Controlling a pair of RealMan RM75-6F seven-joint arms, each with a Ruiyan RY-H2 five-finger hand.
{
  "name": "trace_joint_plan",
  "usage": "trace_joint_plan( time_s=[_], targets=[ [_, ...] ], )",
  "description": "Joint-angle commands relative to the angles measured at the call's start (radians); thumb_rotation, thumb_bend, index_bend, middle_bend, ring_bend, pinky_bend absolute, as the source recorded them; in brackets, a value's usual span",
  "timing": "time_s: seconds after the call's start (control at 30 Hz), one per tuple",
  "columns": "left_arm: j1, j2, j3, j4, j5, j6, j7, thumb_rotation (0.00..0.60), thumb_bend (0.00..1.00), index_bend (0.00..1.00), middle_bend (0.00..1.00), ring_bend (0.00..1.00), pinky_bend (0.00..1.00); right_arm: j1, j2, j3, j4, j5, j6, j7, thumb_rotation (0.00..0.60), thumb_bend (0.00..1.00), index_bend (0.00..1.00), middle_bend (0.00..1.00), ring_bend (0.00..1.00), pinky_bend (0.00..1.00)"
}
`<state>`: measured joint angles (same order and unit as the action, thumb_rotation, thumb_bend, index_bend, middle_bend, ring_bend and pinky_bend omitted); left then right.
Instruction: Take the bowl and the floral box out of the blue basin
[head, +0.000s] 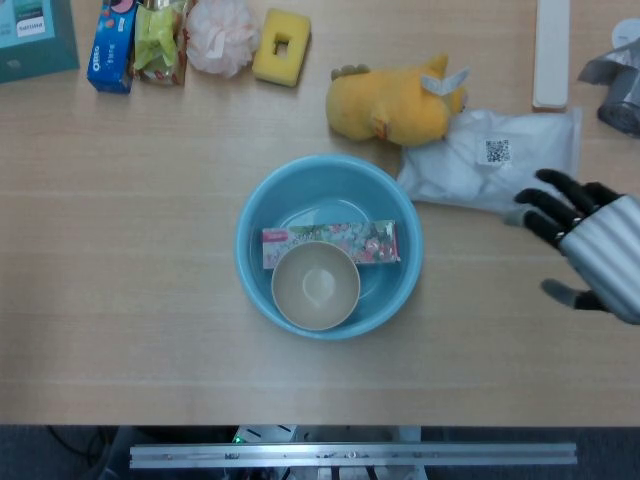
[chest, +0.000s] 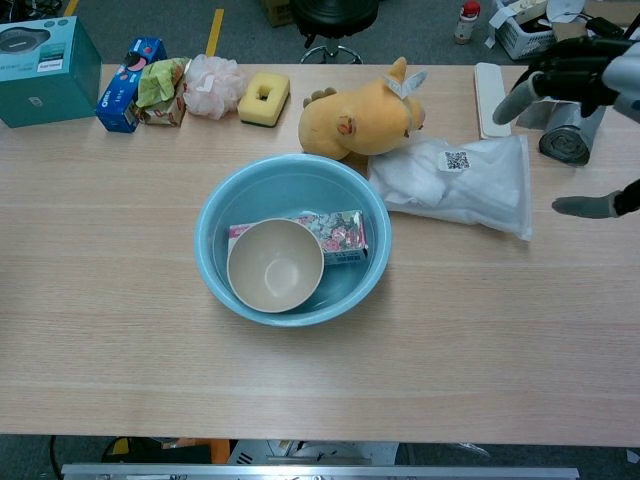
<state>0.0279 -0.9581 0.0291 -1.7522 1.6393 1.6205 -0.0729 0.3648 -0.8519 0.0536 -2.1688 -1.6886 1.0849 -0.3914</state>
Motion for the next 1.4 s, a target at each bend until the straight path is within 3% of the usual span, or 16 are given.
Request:
trace_joint_plan(
  time_s=[0.03,0.3,0.53,0.63,0.9,1.17,1.4],
  targets=[
    [0.003,0.005,-0.003,-0.005,-0.001,0.007,0.003,0.600,0.24,0.33,0.28,0.19,0.16,0.132,-0.107,0.055,-0.013,0.054,-0.167,-0.108,0.600,0.12,0.35,0.29,0.16,0.42],
    [0.010,0.011,-0.002,-0.009,-0.009,0.011,0.008,0.600,0.24,0.33,0.28,0.19,0.16,0.301,-0.350,0.100,0.083,0.236,-0.322,-0.392,0.600,0.12,0.41,0.29,0.16,0.38],
    [0.016,0.015,-0.003,-0.003,-0.018,0.015,-0.007,0.600,0.24,0.34,0.28,0.19,0.16,0.393,-0.544,0.081,0.191,0.397,-0.330,-0.606,0.600,0.11,0.44,0.29,0.16,0.35],
    [0.016,0.017,-0.004,0.001,-0.024,0.013,-0.013,0.600,0.24,0.34,0.28,0.19,0.16,0.425,-0.606,0.069,0.235,0.445,-0.316,-0.662,0.600,0.06,0.45,0.29,0.16,0.35],
    [0.021,0.019,-0.007,0.018,-0.034,0.015,-0.036,0.600,0.24,0.35,0.28,0.19,0.16,0.480,-0.714,0.040,0.328,0.484,-0.273,-0.703,0.600,0.05,0.48,0.29,0.16,0.35],
    [0.023,0.021,-0.008,0.023,-0.040,0.014,-0.054,0.600,0.24,0.35,0.28,0.19,0.16,0.512,-0.764,0.014,0.396,0.485,-0.253,-0.690,0.600,0.05,0.49,0.29,0.16,0.35],
    [0.025,0.021,-0.010,0.025,-0.043,0.016,-0.057,0.600,0.24,0.35,0.28,0.19,0.16,0.535,-0.804,0.006,0.442,0.467,-0.236,-0.663,0.600,0.13,0.53,0.29,0.16,0.35]
  ],
)
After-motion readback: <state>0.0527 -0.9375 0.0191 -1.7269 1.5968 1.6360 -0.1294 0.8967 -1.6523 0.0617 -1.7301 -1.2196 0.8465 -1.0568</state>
